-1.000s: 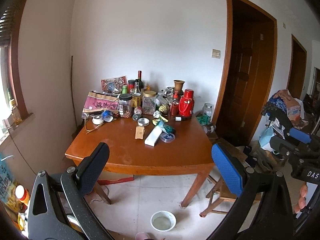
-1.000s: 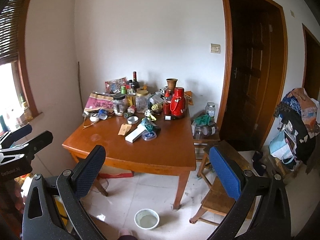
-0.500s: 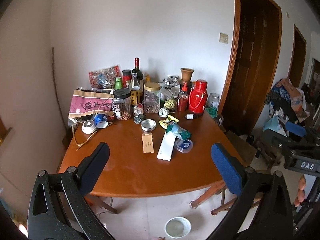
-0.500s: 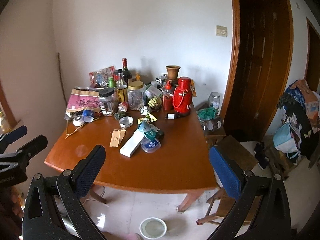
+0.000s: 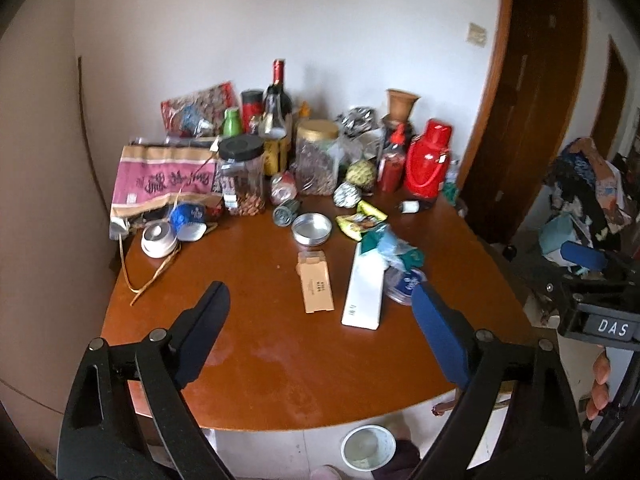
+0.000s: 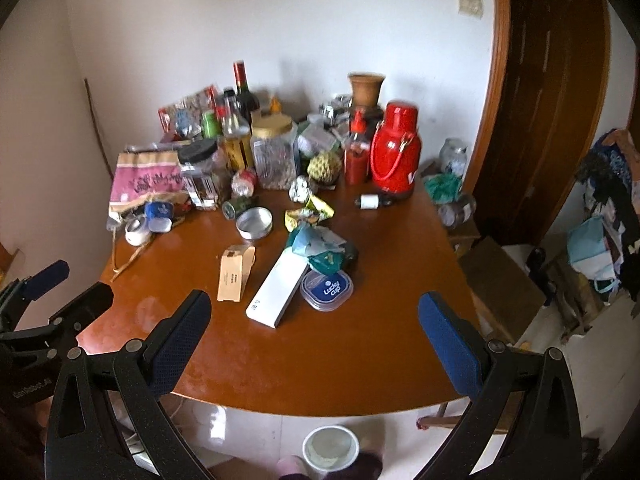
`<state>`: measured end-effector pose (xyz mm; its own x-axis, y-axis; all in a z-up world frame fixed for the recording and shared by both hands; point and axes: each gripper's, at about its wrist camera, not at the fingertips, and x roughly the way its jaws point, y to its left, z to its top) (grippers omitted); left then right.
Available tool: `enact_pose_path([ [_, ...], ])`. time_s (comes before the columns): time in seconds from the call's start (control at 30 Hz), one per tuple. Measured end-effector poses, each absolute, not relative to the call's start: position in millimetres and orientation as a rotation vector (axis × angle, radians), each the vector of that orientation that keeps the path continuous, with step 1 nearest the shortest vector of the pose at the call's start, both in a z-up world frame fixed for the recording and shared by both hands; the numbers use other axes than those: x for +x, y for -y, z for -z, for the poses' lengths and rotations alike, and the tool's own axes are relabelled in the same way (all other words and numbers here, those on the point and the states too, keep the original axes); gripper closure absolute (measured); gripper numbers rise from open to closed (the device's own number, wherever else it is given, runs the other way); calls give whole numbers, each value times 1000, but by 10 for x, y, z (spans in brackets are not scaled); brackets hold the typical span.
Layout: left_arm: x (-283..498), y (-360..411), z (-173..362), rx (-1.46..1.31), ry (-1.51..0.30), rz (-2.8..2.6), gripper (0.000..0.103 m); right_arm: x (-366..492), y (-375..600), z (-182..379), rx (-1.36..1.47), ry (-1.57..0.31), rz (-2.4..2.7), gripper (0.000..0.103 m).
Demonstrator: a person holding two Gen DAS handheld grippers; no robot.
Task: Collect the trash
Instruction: 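Grasp the brown paper box with the left tool while the right tool grasps the green plastic bag, then lift both held items and carry them over the white floor bucket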
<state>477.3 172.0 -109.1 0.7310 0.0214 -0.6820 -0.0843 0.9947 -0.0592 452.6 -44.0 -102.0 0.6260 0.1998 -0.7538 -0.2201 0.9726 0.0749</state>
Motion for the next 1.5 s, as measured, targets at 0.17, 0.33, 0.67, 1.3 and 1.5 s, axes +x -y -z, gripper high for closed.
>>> enact_pose_path([
  [0.17,5112,-1835,1374,-144,-824,-101,10,4998,309,1342,-68,-950,-288,0],
  [0.33,5466,-1909,1680,-180,-911,-165,10,5509,189,1686,-118,-1044,-348,0],
  [0.67,6166,-1843,2433,-255,-1122,-198,10,6344,39,2385,-275,-1245,-458,0],
  [1.3,6823,-1771,3035,-285,-1220,-223,61,6655,176,2624,-165,-1376,-616,48],
  [1.5,6795,-1803,3000,-280,-1224,-193,64,6638,286,2474,-152,-1319,-598,76],
])
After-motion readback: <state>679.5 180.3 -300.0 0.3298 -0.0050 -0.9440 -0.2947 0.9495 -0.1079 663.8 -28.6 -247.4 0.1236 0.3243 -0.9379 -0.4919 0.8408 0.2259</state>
